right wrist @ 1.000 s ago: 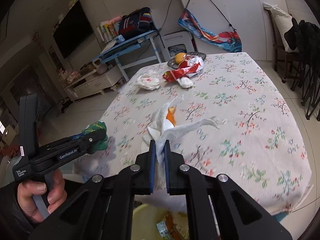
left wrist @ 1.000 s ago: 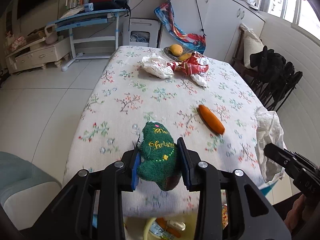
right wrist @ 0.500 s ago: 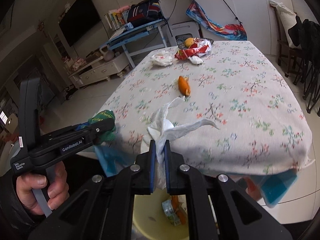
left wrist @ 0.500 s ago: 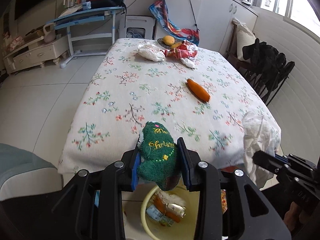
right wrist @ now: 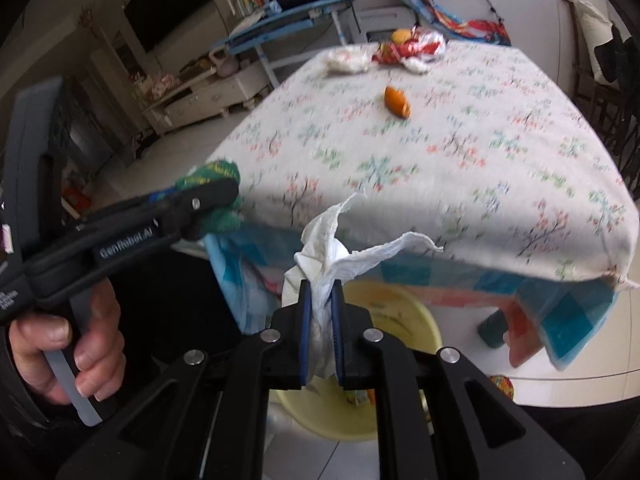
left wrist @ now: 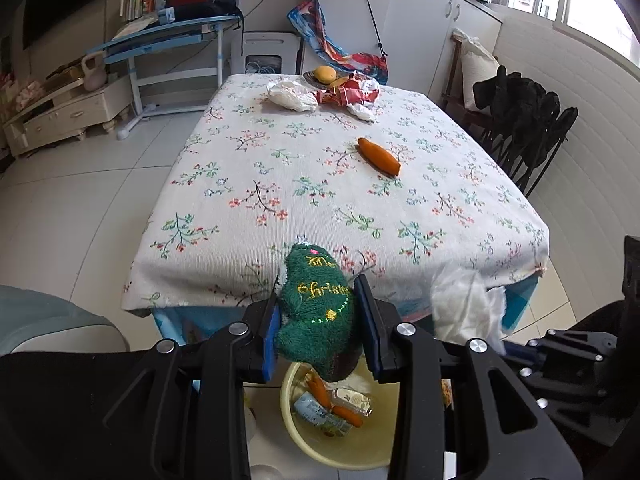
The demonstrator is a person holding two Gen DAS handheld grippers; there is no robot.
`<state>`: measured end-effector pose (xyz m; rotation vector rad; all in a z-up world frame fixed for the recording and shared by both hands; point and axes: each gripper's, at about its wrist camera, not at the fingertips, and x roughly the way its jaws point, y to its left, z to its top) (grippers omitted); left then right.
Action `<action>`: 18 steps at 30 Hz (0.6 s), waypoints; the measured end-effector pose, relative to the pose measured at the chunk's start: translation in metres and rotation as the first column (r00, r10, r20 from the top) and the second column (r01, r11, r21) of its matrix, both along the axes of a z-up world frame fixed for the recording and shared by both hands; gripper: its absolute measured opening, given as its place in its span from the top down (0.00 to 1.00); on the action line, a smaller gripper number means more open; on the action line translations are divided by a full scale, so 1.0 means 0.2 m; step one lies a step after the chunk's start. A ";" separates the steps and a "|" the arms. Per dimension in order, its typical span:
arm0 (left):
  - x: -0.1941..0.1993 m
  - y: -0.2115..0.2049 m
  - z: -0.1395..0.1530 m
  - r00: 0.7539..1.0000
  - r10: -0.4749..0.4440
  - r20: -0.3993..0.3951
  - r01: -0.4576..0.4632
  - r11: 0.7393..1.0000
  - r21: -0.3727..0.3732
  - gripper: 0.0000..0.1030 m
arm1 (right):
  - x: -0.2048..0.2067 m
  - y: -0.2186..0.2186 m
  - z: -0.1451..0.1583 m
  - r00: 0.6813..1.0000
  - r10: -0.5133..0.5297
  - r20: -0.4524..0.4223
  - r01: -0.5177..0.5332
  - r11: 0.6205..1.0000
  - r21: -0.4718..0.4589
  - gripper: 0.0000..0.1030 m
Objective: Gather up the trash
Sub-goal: 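Carry the tissue to the yellow basin and release it with the right gripper while the left carries the plush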
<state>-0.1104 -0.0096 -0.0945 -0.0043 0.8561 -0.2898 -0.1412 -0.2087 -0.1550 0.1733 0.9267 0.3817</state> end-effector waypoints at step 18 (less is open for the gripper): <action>-0.07 -0.05 -0.06 0.999 -0.039 -0.017 0.040 0.998 0.056 0.69 | -0.01 0.08 -0.20 0.985 0.062 -0.163 -0.077 0.993 -0.086 0.88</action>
